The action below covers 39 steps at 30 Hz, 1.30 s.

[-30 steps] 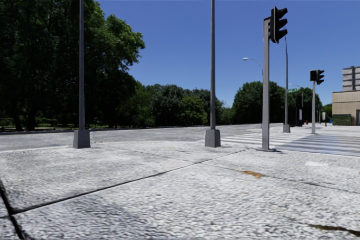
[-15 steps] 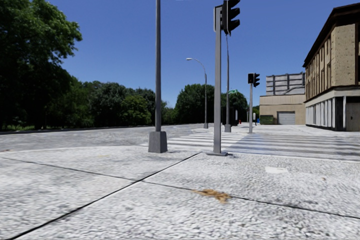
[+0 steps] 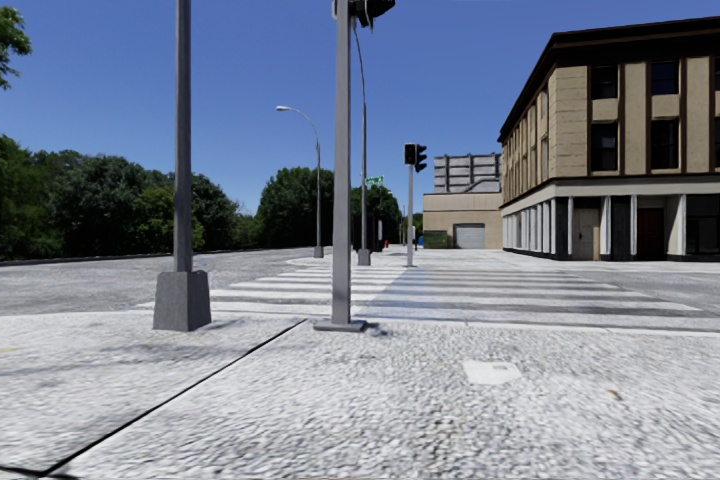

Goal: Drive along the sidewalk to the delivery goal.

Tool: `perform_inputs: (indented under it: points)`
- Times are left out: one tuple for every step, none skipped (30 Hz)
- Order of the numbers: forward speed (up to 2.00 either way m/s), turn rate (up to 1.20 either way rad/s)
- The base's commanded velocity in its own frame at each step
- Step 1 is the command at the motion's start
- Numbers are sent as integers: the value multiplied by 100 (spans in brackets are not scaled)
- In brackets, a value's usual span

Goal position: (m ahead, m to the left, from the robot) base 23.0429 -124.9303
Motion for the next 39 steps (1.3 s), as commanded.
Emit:
perform_inputs:
  points:
    - [200,0]
    - [200,0]
    - [200,-33]
    - [200,-85]
    - [200,-120]
    - [200,-120]
    - [200,-120]
    - [200,-120]
    - [200,-120]
    - [200,-120]
    - [200,-120]
    - [200,-120]
    - [200,-76]
    - [200,0]
    - [200,0]
    - [200,0]
    - [200,0]
    - [200,0]
    - [200,0]
    - [200,0]
    - [200,0]
    - [200,0]
    - [200,0]
    - [200,0]
    - [200,0]
    - [200,0]
    - [200,0]
    - [200,0]
    - [200,0]
    - [200,-66]
    - [200,-120]
    - [200,-120]
    - [200,-120]
    - [200,-117]
    - [200,-11]
    - [200,0]
    - [200,0]
    - [200,0]
    - [200,0]
